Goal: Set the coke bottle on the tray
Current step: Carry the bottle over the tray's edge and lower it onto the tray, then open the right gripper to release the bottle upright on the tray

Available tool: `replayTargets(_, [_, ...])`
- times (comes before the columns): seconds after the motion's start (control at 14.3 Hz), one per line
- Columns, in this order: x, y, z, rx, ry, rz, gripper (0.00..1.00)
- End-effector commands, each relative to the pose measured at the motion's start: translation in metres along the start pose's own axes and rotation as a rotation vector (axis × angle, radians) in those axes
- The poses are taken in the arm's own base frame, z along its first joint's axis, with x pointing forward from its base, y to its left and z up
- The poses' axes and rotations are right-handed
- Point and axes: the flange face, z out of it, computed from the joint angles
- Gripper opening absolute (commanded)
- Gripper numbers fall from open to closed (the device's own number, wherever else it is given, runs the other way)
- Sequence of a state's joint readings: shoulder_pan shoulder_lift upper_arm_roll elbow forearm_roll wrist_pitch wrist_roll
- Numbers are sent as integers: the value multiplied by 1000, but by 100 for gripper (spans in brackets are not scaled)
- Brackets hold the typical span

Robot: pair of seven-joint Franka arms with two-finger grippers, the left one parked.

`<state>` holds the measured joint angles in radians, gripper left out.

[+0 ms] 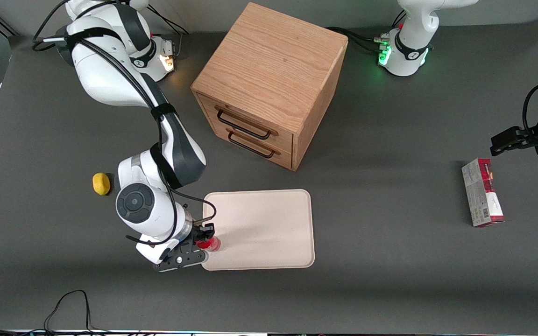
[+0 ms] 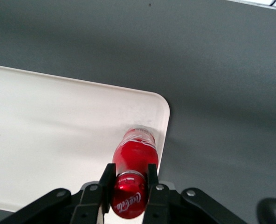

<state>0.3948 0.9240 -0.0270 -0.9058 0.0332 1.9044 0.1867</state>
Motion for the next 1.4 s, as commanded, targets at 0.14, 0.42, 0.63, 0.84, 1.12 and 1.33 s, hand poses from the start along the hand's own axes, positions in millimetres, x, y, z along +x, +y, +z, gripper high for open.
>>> replayTargets(0.14, [4, -4, -1, -17, 21, 16, 98])
replayTargets(0.42, [4, -3, -2, -21, 22, 14, 100])
replayTargets(0.63, [4, -3, -2, -23, 23, 17, 100])
replayTargets(0.84, [4, -3, -4, -21, 24, 13, 100])
replayTargets(1.12, [4, -2, -7, -22, 26, 11, 100])
replayTargets(1.33, [4, 1, -13, -23, 27, 10, 100])
